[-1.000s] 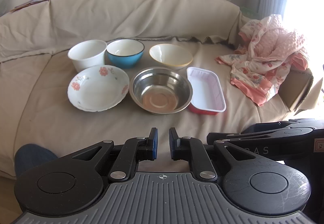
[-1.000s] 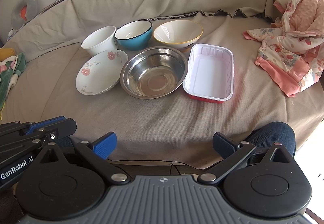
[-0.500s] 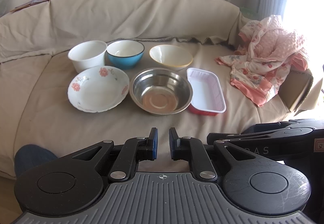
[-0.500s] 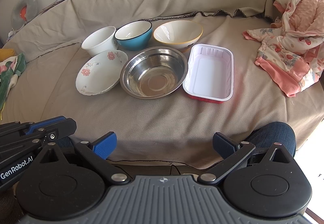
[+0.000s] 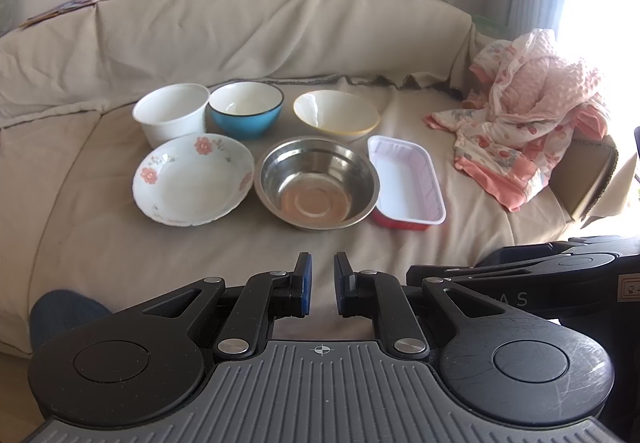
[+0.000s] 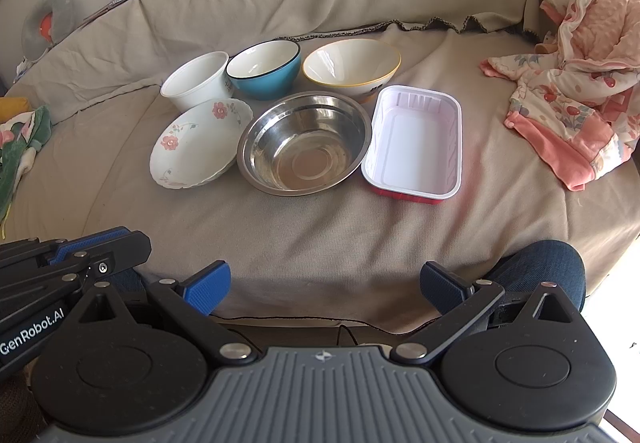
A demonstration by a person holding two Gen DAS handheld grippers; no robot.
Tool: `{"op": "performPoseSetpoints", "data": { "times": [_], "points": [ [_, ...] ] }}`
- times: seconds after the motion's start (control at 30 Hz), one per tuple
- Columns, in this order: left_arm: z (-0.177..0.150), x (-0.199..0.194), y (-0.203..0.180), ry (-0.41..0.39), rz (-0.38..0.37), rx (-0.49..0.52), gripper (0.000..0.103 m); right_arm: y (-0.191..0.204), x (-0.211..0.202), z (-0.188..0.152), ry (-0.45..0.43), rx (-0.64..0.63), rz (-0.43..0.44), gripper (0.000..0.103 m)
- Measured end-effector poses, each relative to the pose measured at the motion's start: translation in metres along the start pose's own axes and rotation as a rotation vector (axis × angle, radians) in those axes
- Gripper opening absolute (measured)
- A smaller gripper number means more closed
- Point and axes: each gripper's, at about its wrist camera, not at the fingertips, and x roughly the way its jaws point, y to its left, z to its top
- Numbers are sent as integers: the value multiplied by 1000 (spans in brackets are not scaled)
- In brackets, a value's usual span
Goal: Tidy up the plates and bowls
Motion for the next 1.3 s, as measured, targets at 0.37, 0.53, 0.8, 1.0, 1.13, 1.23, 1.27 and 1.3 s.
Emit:
{"op": "performPoseSetpoints", "data": {
  "times": [0.37,0.53,0.8,1.0,1.13,1.23,1.27,1.3],
  "points": [
    [1,5,1,2,-20,-6,14,0,4,1,-3,2,7,102],
    [11,32,19,22,-81,-55,14,-16,18,13,-69,44,40,102],
    [42,110,75,17,-300,-256,14,-50,70,54,-168,168,165,102],
    [55,158,83,52,-233,-167,14,-51,106,64,-205,62,117,102],
    [57,178,98,61,-212,-228,14,-49,120,63,-215,-78,31,102],
    [58,181,101,31,-240,-243,14,-58,131,59,-203,-92,-24,102],
    [58,181,99,28,-270,-242,14,-66,135,59,-192,-59,-22,102],
    [58,183,96,35,-308,-241,14,-74,138,60,-176,-22,-12,102]
  ]
}}
